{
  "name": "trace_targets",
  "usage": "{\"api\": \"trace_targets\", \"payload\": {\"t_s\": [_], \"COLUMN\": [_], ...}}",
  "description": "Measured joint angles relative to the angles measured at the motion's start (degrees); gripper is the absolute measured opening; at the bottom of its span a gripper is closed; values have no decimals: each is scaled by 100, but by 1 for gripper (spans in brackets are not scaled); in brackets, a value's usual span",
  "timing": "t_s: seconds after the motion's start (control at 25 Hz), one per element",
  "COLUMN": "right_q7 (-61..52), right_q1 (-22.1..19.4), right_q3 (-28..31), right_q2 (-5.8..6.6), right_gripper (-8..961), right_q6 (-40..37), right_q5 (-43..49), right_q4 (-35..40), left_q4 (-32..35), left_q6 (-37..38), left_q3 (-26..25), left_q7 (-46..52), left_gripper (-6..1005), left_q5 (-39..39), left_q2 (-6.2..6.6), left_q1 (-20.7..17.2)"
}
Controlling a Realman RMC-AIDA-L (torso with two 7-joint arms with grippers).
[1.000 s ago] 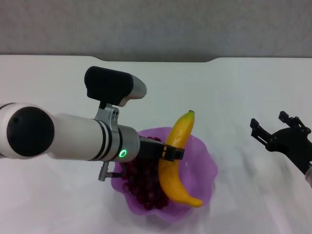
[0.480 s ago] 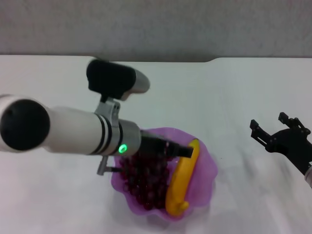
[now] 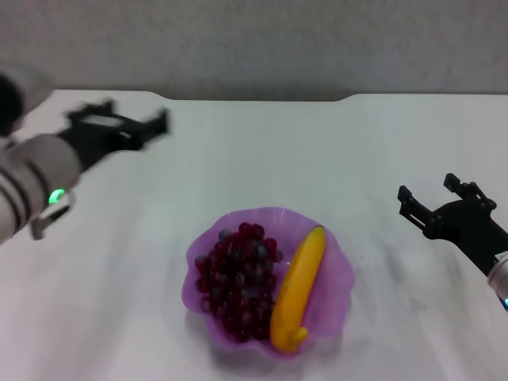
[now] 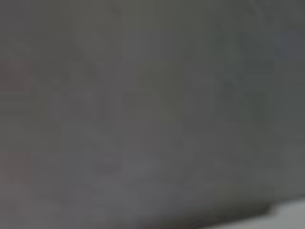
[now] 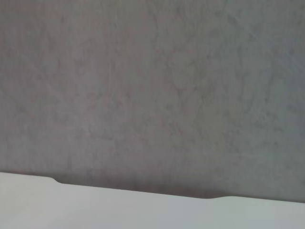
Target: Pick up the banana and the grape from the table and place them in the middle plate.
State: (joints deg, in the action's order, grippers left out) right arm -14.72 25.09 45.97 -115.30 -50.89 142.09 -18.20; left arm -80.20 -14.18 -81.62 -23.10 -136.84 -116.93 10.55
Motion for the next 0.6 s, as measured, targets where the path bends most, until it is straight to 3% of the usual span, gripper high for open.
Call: {"api": "trace_targets", "payload": {"t_s": [0.24, 0.32, 0.44, 0.6], "right_q7": [2, 2, 76, 576], "right_q1": [-18, -13, -4, -106], "right_q3": [-1, -8, -108, -8], "right_q2": [-2, -1, -2, -2], "right_gripper": [884, 884, 884, 884], "right_q6": [12, 32, 48, -94], "right_q5": [-6, 4, 28, -122], "right_q4": [18, 45, 68, 77], "left_q4": [1274, 1886, 3526, 4997], "left_q6": [3341, 4363, 6378, 7664], "left_q3": [900, 1223, 1810, 2072], "left_q7": [-22, 40, 734, 2376], "left_gripper": [896, 896, 896, 896], "left_q5": [3, -11, 86, 216], "left_q2": [8, -3, -44, -34], "left_q1": [-480, -425, -159, 127]}}
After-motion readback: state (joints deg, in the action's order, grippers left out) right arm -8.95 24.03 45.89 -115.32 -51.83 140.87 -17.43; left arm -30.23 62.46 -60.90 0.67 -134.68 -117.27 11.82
